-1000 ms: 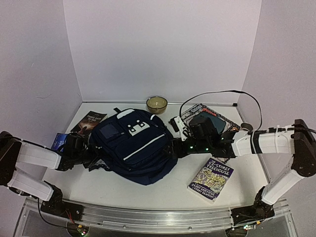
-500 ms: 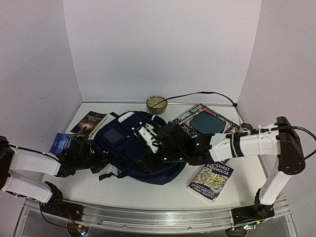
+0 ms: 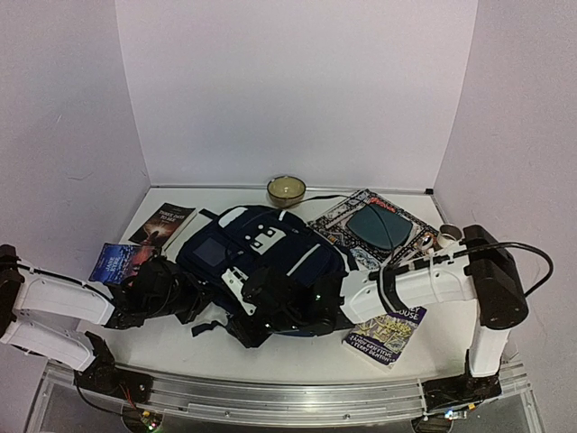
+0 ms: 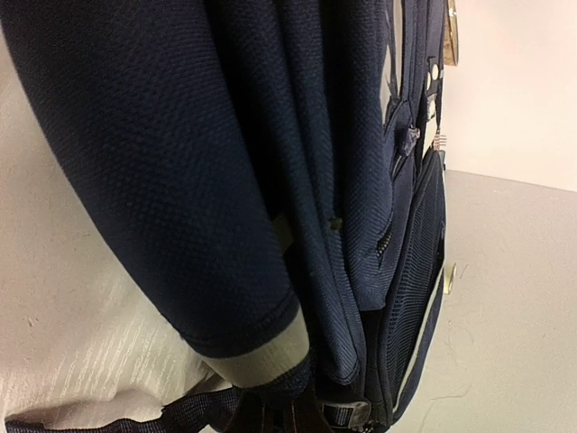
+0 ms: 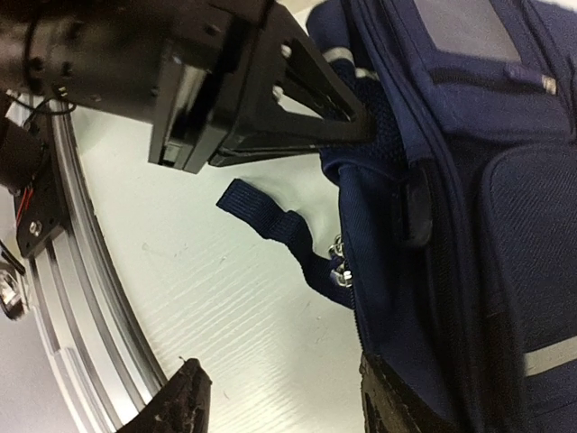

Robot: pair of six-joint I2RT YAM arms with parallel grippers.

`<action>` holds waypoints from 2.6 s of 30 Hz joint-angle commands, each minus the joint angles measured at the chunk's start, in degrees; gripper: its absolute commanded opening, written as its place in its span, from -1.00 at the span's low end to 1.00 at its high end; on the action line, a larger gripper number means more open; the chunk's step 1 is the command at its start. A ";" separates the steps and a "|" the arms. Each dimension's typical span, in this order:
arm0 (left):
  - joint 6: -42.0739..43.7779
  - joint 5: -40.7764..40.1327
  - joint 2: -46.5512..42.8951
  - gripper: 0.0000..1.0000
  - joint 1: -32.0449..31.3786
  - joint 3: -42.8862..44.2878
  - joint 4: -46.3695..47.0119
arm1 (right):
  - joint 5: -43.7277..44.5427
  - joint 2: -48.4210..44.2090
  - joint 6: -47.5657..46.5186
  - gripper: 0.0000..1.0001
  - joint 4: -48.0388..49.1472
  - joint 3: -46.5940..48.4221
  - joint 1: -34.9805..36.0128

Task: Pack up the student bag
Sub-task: Hold the student bag at the center of the board, then pick up the largest pocket of the bag from the student bag, then unzip the largest pocket of the student bag.

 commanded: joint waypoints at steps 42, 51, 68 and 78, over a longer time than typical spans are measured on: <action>-4.92 -7.72 -3.07 -1.00 -8.11 2.92 4.97 | 13.46 8.54 10.27 -0.62 15.29 -1.59 -0.34; -4.12 -7.63 -2.87 -1.00 -8.11 3.42 4.90 | 12.51 6.27 8.65 -0.83 17.61 -4.24 -0.39; 0.96 -12.50 -4.21 -1.00 -8.03 3.45 4.53 | 10.35 3.11 8.02 -1.00 14.66 -8.42 -0.54; 15.80 -12.92 -1.91 -1.00 -0.22 7.28 -3.27 | 5.01 -7.45 9.63 -1.00 2.81 -17.41 -0.52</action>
